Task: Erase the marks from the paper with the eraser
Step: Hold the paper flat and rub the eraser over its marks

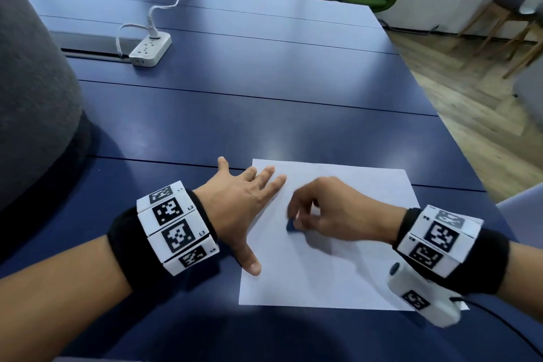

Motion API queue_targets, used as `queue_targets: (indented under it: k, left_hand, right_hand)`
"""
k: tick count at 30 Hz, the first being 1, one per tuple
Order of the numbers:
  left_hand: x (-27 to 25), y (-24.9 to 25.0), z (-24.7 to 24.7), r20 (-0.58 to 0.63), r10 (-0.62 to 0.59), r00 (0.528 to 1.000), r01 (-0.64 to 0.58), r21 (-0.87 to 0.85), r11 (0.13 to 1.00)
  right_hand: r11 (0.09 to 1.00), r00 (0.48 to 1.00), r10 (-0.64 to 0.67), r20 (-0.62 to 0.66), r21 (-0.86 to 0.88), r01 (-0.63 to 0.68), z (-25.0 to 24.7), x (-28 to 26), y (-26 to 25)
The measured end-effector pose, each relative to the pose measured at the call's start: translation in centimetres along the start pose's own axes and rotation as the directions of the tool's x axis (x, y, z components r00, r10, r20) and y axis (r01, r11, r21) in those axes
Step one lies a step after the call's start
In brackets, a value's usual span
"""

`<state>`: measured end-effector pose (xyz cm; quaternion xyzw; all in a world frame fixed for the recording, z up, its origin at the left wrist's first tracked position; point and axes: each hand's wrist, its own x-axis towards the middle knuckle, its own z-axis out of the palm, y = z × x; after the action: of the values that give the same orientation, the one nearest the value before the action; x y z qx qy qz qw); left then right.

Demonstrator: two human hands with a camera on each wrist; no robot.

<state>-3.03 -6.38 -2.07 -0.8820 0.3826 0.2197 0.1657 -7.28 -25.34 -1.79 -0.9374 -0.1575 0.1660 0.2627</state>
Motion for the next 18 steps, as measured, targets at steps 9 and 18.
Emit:
queue_targets:
  k: [9, 18]
  left_hand:
    - [-0.1, -0.3, 0.3, -0.005, 0.016, 1.000, -0.016, -0.046, 0.999]
    - [-0.3, -0.3, 0.2, 0.004, 0.007, 1.000, -0.007, -0.060, 0.998]
  right_hand:
    - [0.995, 0.995, 0.095, 0.036, 0.017, -0.095, -0.6, 1.0, 0.4]
    - [0.968, 0.982, 0.186, -0.039, 0.178, -0.176, -0.6, 1.8, 0.8]
